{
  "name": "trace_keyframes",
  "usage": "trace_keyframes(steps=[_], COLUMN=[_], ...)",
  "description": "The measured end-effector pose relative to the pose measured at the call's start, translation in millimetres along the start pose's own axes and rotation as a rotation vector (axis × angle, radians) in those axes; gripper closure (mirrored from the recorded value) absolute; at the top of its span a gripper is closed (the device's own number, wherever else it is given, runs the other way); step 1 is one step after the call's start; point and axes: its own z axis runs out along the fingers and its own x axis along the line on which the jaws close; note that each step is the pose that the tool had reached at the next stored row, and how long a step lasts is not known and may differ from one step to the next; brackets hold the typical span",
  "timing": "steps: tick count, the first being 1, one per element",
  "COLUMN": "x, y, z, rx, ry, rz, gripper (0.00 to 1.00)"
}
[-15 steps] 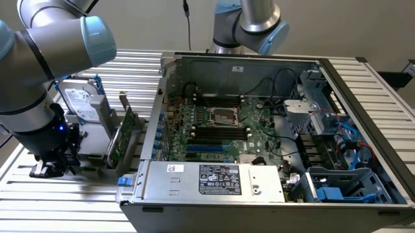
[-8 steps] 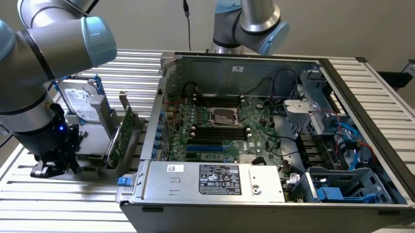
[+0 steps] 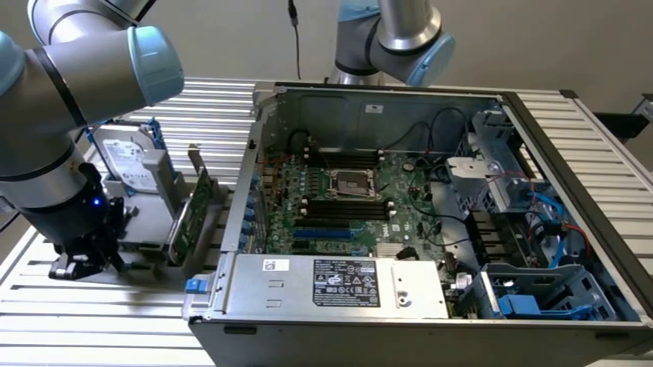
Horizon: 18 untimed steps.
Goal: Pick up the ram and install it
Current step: 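Pick up the ram and move it above insertion slot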
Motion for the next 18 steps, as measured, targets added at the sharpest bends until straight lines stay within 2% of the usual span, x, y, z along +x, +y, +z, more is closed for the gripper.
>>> trace_keyframes(steps=[18], x=[0.0], y=[-0.1], z=[0.6], rx=[0.0001], ry=[-0.0004], rz=[-0.001], gripper=[0.86])
